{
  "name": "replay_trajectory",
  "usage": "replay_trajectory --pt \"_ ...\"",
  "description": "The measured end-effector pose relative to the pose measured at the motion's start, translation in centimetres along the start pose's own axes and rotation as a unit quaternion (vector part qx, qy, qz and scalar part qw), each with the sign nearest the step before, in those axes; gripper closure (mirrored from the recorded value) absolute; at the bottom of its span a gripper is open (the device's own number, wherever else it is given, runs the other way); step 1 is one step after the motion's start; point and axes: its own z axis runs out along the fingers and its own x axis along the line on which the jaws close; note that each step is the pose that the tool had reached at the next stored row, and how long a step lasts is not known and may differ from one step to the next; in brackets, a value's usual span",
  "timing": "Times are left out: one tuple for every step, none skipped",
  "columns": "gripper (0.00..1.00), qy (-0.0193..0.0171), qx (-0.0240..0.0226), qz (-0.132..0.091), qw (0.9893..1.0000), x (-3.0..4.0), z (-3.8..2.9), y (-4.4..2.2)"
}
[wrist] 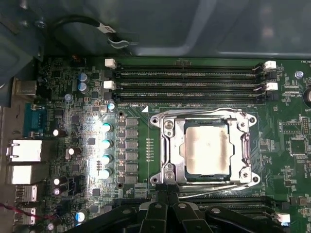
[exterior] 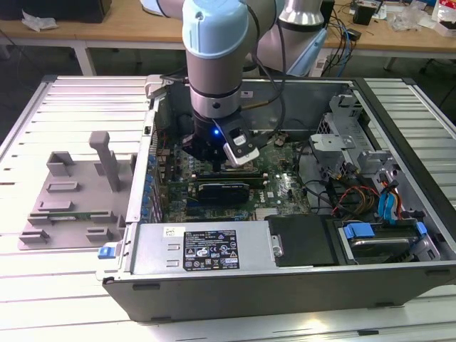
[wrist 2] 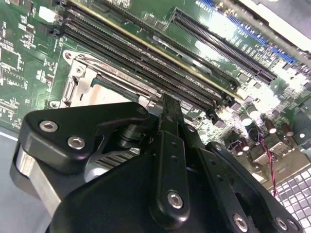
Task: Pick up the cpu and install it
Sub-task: 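Install the second cpu locking lever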
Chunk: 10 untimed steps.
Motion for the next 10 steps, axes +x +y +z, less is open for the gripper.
replay_trajectory --pt "0.89 0.0 -0.0001 0.0 1.0 0.02 0.06 -0.02" --pt "0.89 0.0001 -0.0001 0.0 1.0 0.04 0.11 -0.04" --pt "0.89 0.0 -0.0001 0.0 1.0 0.1 0.22 -0.05" --pt "0.89 0.0001 -0.0002 0.0 1.0 0.18 0.34 -0.07" --pt "0.89 0.0001 -0.0004 0.0 1.0 0.28 0.45 -0.09" --pt "0.89 0.0001 -0.0011 0.0 1.0 0.43 0.72 -0.13" --pt "0.89 0.0001 -0.0019 0.0 1.0 0.5 0.88 -0.15" --pt "0.89 0.0002 -0.0044 0.0 1.0 0.58 0.99 -0.17" --pt "0.89 0.0 -0.0072 0.0 1.0 0.62 1.02 -0.17" --pt "0.89 -0.0001 -0.0089 0.0 1.0 0.64 1.03 -0.17"
